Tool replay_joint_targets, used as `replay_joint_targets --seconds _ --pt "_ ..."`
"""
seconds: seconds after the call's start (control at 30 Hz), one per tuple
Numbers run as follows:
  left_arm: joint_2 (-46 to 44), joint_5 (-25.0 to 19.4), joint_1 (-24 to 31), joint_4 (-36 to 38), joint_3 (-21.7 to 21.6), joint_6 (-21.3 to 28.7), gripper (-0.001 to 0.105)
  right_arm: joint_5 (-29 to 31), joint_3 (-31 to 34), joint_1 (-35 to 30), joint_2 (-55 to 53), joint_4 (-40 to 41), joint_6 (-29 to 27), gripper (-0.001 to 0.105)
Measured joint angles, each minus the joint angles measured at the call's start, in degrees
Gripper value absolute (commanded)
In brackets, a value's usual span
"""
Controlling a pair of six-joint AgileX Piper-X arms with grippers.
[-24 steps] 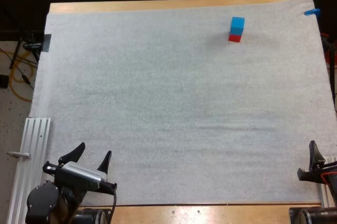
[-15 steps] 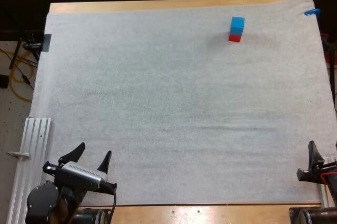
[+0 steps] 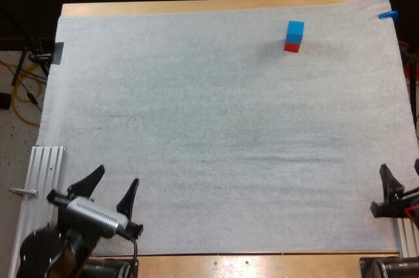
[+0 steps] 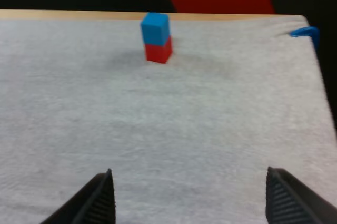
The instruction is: Stack red cube on blue cube
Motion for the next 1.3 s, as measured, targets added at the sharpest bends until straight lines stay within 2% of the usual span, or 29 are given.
replay_joint_targets --seconds 0.2,0.4,0.73,0.87,0.93,1.03,1.1,1.3 --pt "9.49 0.00 -5.42 -4.58 -1.59 1.12 0.063 -6.82 -5.07 0.00 10.57 -0.63 -0.11 0.059" --pt "16.65 0.00 -9.40 -6.99 -3.96 1.75 0.063 -8.68 -8.95 0.00 19.43 -4.73 -0.11 0.059" --pt "19.39 0.00 -9.92 -7.74 -4.68 1.88 0.063 -8.94 -15.80 0.00 36.27 -12.68 -0.11 0.061" --pt "19.39 0.00 -9.92 -7.69 -4.68 1.88 0.063 -8.94 -19.57 0.53 44.52 -16.36 0.72 0.072" --pt "19.39 0.00 -9.92 -7.69 -4.68 1.88 0.063 -8.62 -21.44 1.63 47.87 -17.48 0.71 0.072" --pt "19.39 0.00 -9.92 -7.69 -4.68 1.88 0.063 -4.59 -24.70 4.92 53.00 -19.67 1.71 0.072" --pt "19.39 0.00 -9.92 -7.69 -4.68 1.88 0.063 1.04 -26.56 8.07 57.40 -22.23 2.24 0.072" --pt "19.39 0.00 -9.92 -7.69 -4.68 1.88 0.063 6.67 -33.32 12.54 68.32 -24.85 8.60 0.072"
